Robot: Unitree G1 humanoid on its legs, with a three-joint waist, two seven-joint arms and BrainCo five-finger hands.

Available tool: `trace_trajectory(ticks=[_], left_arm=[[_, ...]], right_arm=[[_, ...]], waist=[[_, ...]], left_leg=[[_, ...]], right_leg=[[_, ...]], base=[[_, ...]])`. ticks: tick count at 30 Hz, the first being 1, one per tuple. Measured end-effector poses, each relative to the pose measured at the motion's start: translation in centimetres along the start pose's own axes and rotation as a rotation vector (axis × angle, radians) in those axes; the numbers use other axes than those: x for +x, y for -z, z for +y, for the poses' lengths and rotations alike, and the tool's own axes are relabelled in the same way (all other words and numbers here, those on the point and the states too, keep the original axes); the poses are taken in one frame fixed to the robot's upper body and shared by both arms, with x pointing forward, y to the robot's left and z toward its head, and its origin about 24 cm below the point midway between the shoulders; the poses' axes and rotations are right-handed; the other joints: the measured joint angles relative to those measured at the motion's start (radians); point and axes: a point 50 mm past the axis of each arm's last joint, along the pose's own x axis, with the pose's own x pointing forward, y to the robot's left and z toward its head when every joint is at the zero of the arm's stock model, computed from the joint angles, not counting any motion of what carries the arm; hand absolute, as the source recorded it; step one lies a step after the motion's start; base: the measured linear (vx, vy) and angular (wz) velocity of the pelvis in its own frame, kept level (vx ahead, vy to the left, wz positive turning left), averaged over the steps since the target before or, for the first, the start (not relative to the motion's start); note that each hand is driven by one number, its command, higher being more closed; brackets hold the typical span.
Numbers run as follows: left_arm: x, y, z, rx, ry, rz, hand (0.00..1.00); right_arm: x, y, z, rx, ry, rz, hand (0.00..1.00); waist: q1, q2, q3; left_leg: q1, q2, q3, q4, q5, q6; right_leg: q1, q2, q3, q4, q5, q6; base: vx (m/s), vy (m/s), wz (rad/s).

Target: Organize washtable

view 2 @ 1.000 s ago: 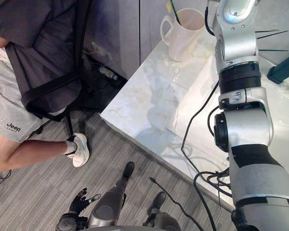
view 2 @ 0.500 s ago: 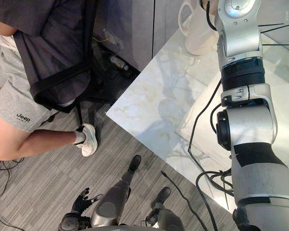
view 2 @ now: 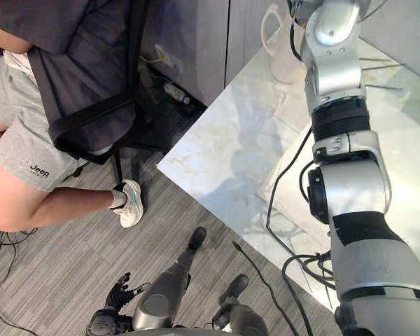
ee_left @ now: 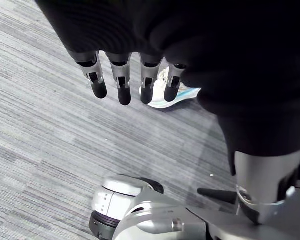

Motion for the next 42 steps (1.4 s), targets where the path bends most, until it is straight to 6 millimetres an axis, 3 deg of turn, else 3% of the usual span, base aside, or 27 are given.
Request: trace_trajectory(ticks=[13,18,20,26,29,32,34,35,36,37,39,40,42], left_arm=[[0.0,0.1,0.1,0.002,-0.016,0.012,0.0],[0.0,0.4,0.3,0.006,-0.018,0.024,0.0],[-0.1,0.7,0.4,0.01,-0.017,0.038,0.0],[-0.4,1.7,1.2,-0.004,-0.033,0.08,0.0],[-0.8,2.6,1.5,-0.015,-0.047,0.106,0.0],[-1.3,3.6,1.6,-0.016,-0.055,0.138,0.0],[-1.6,4.2,1.5,-0.011,-0.052,0.16,0.0],[-1.7,4.4,1.5,-0.018,-0.054,0.166,0.0],[-1.8,4.6,1.5,-0.037,-0.065,0.176,0.0],[-1.9,4.7,1.5,-0.045,-0.07,0.181,0.0],[-2.2,5.3,1.6,-0.061,-0.081,0.204,0.0],[-2.3,5.5,1.6,-0.07,-0.086,0.212,0.0],[-2.6,6.0,1.5,-0.094,-0.098,0.233,0.0]], right_arm=[[-2.0,2.5,-0.7,0.003,0.003,0.062,0.0],[-1.8,-2.2,-0.6,0.059,-0.059,-0.148,0.0],[-2.4,-2.8,-1.7,0.034,-0.07,-0.217,0.0],[-3.4,-4.8,-3.8,-0.027,-0.101,-0.368,0.0],[-4.3,-6.1,-6.1,-0.07,-0.093,-0.461,0.0],[-5.3,-7.8,-10.1,-0.157,-0.028,-0.579,0.0],[-6.0,-8.6,-14.6,-0.256,0.087,-0.626,0.0],[-6.2,-8.6,-15.8,-0.291,0.126,-0.628,0.0],[-6.7,-8.5,-18.6,-0.36,0.207,-0.613,0.0],[-7.1,-8.3,-19.9,-0.392,0.245,-0.596,0.0],[-9.3,-6.9,-25.2,-0.533,0.384,-0.477,0.0],[-10.1,-6.3,-26.5,-0.563,0.412,-0.431,0.0],[-13.7,-3.6,-30.6,-0.659,0.503,-0.218,0.0]], waist=[[-0.014,-0.003,-0.002],[-0.058,-0.012,-0.011],[-0.062,-0.032,-0.04],[-0.113,-0.07,-0.089],[-0.132,-0.083,-0.13],[-0.162,-0.093,-0.171],[-0.184,-0.096,-0.201],[-0.193,-0.096,-0.21],[-0.208,-0.097,-0.225],[-0.218,-0.097,-0.231],[-0.247,-0.097,-0.243],[-0.256,-0.096,-0.248],[-0.289,-0.088,-0.266]], left_leg=[[0.048,0.0,0.0,-0.001,0.0,0.0],[0.07,0.0,0.006,-0.001,0.0,0.0],[0.071,0.002,0.013,-0.001,0.0,0.0],[0.109,0.011,0.057,-0.003,-0.002,0.001],[0.129,0.023,0.098,-0.008,-0.009,0.002],[0.142,0.027,0.119,-0.009,-0.011,0.003],[0.155,0.028,0.138,-0.009,-0.015,0.006],[0.155,0.028,0.14,-0.009,-0.015,0.006],[0.156,0.028,0.147,-0.009,-0.016,0.007],[0.156,0.028,0.15,-0.009,-0.016,0.007],[0.166,0.028,0.168,-0.009,-0.017,0.009],[0.168,0.028,0.174,-0.009,-0.018,0.01],[0.175,0.028,0.193,-0.009,-0.021,0.011]], right_leg=[[0.048,-0.001,0.0,0.004,-0.001,0.0],[0.067,-0.001,0.003,0.003,-0.001,0.0],[0.067,-0.001,0.007,0.001,-0.001,0.0],[0.085,-0.001,0.051,0.002,-0.001,0.0],[0.084,-0.001,0.09,0.004,0.002,-0.003],[0.083,-0.001,0.111,0.006,0.003,-0.004],[0.079,-0.004,0.132,0.011,0.003,-0.004],[0.077,-0.005,0.136,0.013,0.003,-0.004],[0.072,-0.007,0.143,0.015,0.003,-0.003],[0.07,-0.007,0.145,0.015,0.004,-0.002],[0.07,-0.011,0.165,0.017,0.006,0.001],[0.068,-0.011,0.17,0.017,0.007,0.002],[0.065,-0.015,0.191,0.018,0.007,0.006]], base=[[-0.02,0.024,0.0],[0.0,0.0,0.0],[-0.01,0.017,-0.06],[-0.05,0.02,-0.22],[-0.08,0.015,-0.39],[-0.04,0.007,-0.2],[-0.04,0.014,-0.22],[-0.01,0.015,-0.21],[0.0,0.012,-0.13],[-0.01,0.015,-0.17],[-0.01,0.014,-0.22],[-0.01,0.014,-0.26],[-0.01,0.016,-0.26]])
